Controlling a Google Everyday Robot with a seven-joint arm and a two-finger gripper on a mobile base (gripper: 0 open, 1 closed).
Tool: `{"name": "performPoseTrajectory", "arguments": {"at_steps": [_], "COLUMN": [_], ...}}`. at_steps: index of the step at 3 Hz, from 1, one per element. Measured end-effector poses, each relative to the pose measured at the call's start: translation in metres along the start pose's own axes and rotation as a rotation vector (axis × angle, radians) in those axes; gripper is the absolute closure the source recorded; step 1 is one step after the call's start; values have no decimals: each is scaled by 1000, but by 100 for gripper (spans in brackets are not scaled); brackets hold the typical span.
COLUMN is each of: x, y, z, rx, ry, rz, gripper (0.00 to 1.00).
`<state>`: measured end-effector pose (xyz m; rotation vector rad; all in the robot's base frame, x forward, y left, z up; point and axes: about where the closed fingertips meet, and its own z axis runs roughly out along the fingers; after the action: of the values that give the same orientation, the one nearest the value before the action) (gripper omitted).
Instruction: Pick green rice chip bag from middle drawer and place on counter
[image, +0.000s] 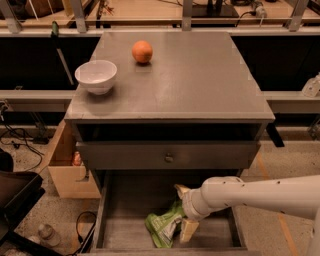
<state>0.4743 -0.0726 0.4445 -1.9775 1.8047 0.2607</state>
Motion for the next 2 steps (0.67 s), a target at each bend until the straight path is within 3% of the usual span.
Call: {"name": "performPoseTrajectory", "arguments": {"at_steps": [2], "x": [2], "y": [-3], "z": [22], "rx": [10], "ry": [-6], "rz": [5], "gripper": [0]}}
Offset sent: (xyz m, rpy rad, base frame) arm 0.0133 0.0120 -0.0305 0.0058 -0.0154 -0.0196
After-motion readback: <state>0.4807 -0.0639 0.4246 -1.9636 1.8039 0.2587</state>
